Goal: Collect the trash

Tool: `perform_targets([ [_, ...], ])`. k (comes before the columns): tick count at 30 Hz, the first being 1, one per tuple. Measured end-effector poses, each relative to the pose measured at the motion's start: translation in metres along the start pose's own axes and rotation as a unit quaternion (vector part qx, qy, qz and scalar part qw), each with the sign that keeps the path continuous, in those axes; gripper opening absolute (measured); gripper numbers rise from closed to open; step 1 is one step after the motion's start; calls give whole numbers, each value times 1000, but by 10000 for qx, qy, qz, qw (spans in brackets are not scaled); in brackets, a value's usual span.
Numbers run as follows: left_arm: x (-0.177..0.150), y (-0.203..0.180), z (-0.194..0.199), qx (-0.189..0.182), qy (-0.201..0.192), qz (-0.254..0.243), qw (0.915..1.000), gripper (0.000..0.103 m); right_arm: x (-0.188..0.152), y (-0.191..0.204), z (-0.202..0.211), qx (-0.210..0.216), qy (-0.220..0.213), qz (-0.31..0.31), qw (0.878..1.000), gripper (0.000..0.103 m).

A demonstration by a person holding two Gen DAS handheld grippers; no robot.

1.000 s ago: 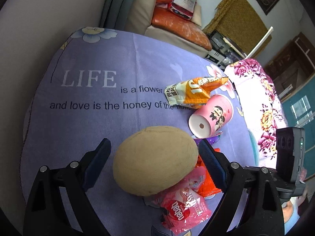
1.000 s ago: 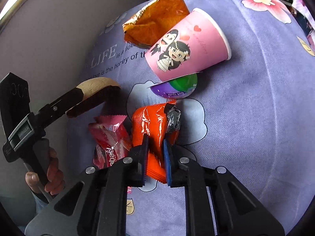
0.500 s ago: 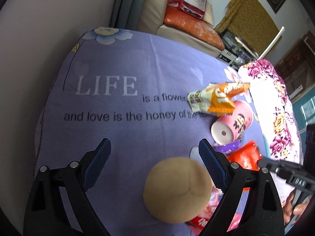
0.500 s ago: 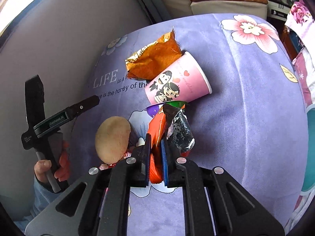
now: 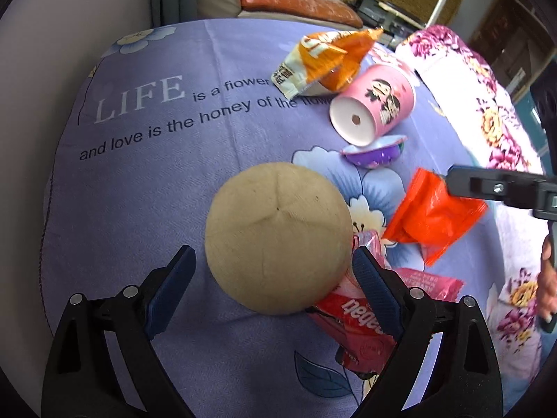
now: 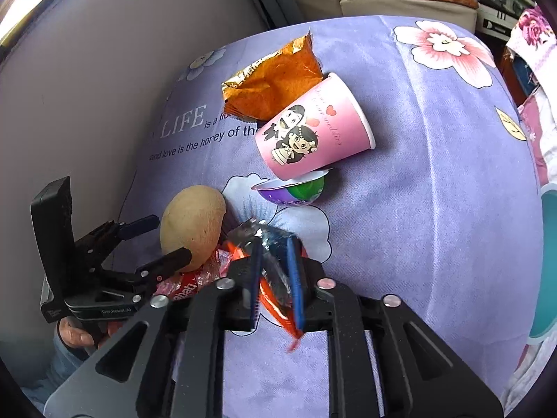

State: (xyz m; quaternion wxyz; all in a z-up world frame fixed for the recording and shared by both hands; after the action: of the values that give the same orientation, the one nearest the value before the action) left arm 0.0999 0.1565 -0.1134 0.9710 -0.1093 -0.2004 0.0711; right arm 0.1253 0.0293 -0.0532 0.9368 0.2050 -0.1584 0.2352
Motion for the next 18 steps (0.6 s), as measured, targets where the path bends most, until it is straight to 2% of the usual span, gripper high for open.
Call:
perform_targets([
  [1,-2,-1,-2,43,4,-23,10000,92,1,2,2,-38,-47,64,10000,58],
  [5,-1,-1,-11,0,84,71,9999,93,-4,1,0,-10,-26,139,9999,58],
  [8,3,-7,-13,107,66,-39,9999,96,-9,-8,0,-126,-36,113,9999,58],
  [12,6,-13,-19,170,0,-132,9998,98,-21,-24,-1,-213,24,-51,9998,67],
  [13,7,-13,-19,168,-56,-106,9998,94,-24,-28,-4,-186,57,-108,9998,67],
  [18,13,-7,-5,122,-344,161,9992,93,-40,-40,-10,85,56,-372,9993,67],
])
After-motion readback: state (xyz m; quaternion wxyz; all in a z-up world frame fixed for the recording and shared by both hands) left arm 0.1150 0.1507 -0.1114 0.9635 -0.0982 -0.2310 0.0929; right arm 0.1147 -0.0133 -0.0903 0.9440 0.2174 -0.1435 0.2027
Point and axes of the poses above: each gripper's, at about its wrist camera, not at the fingertips, and z roughly against the way its jaws point, y to its left, x to its top, the point moved 5 cm from there along -z, roughly the way its jaws point, and after that the axes turned 11 degrees about z, right-handed, at the moved point
